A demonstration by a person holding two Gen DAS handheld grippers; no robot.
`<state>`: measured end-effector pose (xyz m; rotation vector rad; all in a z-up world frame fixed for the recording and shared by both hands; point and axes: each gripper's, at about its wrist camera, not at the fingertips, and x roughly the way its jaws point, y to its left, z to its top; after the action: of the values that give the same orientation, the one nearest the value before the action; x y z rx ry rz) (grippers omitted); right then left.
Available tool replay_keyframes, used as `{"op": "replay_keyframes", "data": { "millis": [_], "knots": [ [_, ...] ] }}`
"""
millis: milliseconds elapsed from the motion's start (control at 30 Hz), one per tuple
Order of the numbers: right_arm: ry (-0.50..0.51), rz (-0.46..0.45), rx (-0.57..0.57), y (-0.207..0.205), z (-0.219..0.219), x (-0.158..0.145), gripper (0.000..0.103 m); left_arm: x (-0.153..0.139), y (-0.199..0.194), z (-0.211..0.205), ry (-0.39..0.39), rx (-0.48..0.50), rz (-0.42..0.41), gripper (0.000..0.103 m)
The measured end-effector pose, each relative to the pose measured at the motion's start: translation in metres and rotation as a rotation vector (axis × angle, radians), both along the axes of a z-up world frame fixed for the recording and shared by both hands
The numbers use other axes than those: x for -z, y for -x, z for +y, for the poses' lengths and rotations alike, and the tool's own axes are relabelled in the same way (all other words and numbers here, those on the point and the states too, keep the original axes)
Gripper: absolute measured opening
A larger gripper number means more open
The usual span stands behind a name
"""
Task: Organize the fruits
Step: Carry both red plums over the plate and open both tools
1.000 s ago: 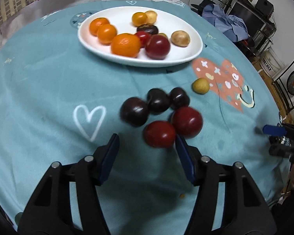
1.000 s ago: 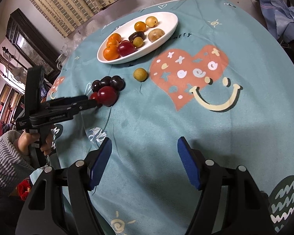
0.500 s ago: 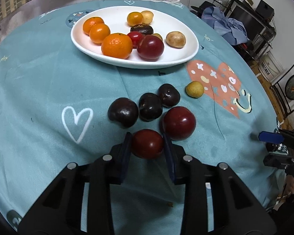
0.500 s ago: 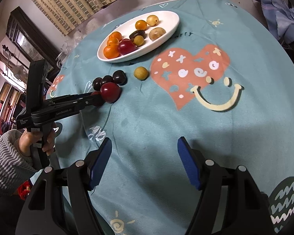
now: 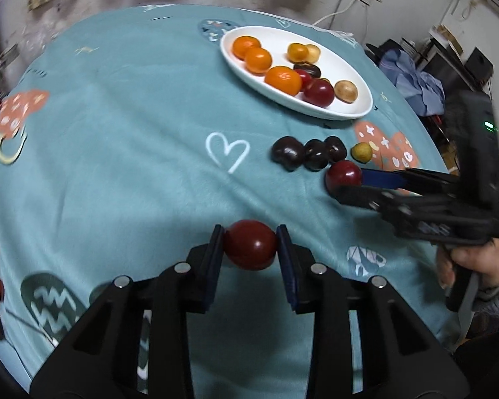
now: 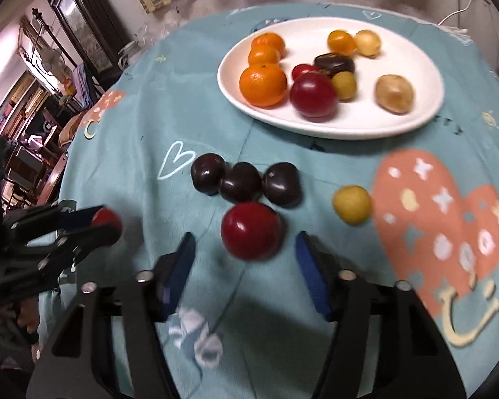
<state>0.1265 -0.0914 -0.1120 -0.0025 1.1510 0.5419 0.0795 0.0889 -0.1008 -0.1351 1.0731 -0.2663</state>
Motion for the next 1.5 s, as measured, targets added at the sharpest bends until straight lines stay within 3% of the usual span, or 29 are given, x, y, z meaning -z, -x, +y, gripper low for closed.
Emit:
{"op": "replay_keyframes", "data": {
  "millis": [200,367,467,767,933,1067,1100,1167,1200,1233,1367,1500],
  "knots": [
    [-0.055,0.003,-0.006,0.013,-0.013,-0.006,0.038,0.006,0.006,-0.006,0.023,-0.001,0.018,0.033],
    [-0.087,0.037,0.031,0.054,-0.045,-0.005,0.038,0.007,-0.003,-0.038,0.04,0.083,0.023,0.033],
    [-0.076,-0.005,0.074,0.054,-0.063,-0.016,0.038,0.0,-0.02,-0.058,0.039,0.136,0.005,0.033],
    [-0.143,-0.159,0.184,-0.026,-0.088,-0.062,0.038,-0.043,-0.134,-0.094,0.006,0.188,-0.12,0.033],
    [-0.12,-0.186,0.164,-0.069,-0.077,-0.057,0.038,-0.041,-0.202,-0.103,-0.028,0.168,-0.13,0.033],
    [-0.083,-0.145,0.14,-0.088,-0.068,-0.038,0.039,-0.026,-0.232,-0.105,-0.035,0.15,-0.104,0.033],
    [-0.066,-0.135,0.143,-0.092,-0.067,-0.034,0.039,-0.021,-0.237,-0.105,-0.036,0.137,-0.092,0.04],
    [-0.052,-0.144,0.17,-0.09,-0.068,-0.033,0.041,-0.017,-0.235,-0.101,-0.022,0.106,-0.098,0.063],
    [-0.063,-0.166,0.178,-0.087,-0.07,-0.037,0.053,-0.019,-0.231,-0.097,-0.003,0.088,-0.118,0.067],
    [-0.062,-0.195,0.192,-0.081,-0.072,-0.04,0.067,-0.019,-0.227,-0.094,0.002,0.08,-0.123,0.068],
    [-0.131,-0.235,0.194,-0.055,-0.084,-0.051,0.068,-0.025,-0.199,-0.075,0.019,0.019,-0.133,0.069],
    [-0.191,-0.159,0.201,-0.01,-0.091,-0.043,0.068,-0.022,-0.149,-0.052,0.005,-0.018,-0.114,0.07]
  ]
}}
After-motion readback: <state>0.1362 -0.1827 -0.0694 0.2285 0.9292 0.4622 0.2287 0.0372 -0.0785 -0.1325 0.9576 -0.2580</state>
